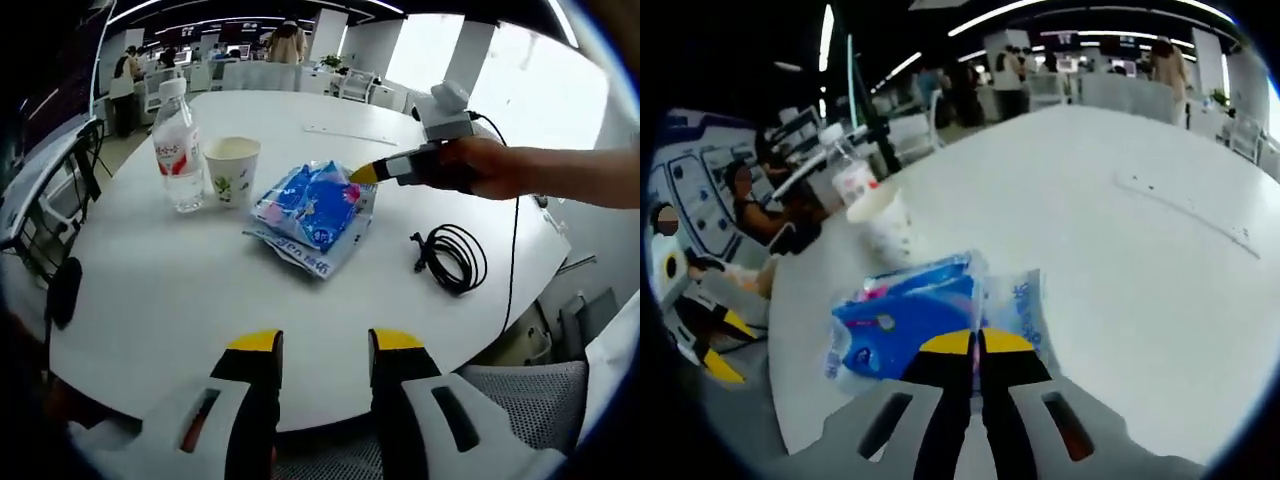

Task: Arrange the tabletop items into an orderly group along one side of the table until the central work area is clear of visible clutter.

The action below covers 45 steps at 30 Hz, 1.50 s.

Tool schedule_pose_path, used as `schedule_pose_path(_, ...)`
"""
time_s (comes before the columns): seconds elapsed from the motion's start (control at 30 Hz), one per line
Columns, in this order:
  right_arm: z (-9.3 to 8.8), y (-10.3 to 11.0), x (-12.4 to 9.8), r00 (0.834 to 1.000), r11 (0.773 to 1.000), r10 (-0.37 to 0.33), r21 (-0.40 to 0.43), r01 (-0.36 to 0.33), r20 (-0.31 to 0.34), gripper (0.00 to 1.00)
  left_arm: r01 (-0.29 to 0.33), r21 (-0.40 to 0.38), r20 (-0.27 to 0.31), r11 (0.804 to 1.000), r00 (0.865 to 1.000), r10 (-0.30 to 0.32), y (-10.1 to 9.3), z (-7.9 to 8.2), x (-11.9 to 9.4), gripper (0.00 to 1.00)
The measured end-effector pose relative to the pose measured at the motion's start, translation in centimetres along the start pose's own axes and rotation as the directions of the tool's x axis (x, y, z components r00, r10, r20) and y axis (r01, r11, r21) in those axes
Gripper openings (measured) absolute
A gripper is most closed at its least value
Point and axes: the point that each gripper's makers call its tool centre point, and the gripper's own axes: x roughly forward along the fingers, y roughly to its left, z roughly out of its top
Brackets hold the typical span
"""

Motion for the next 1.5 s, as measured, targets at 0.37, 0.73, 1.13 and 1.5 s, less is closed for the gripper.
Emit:
schedule_pose_path(0.37, -1.8, 1.3, -2.7, 0.998, 0.982, -0.044, 0.183, 0.033, 0.052, 0.00, -0.003, 0.003, -0.009, 1.000, 1.000, 0.003, -0.1, -0.4, 0.0, 0.32)
schedule_pose_path(0.73, -4.5, 2.6, -3.8, 0.999, 0.975, -0.040, 0.219, 0.035, 0.018, 0.00, -0.005, -0.003, 0.002, 1.000, 1.000, 0.005, -0.3, -0.4, -0.2, 0.33)
schedule_pose_path(1.13, -3.4, 1.4, -2.3, 0.999, 0.978, -0.050, 0.205, 0.048, 0.002, 0.13, -0.009, -0.005, 0.013, 1.000, 1.000, 0.010, -0.3, -0.3, -0.4, 0.33)
schedule_pose_path(1.5, -3.4, 0.9, -3.0, 0.998, 0.976, -0.069, 0.208, 0.065, 0.012, 0.00, -0.013, -0.010, 0.015, 1.000, 1.000, 0.013, -0.5, -0.4, -0.7, 0.33)
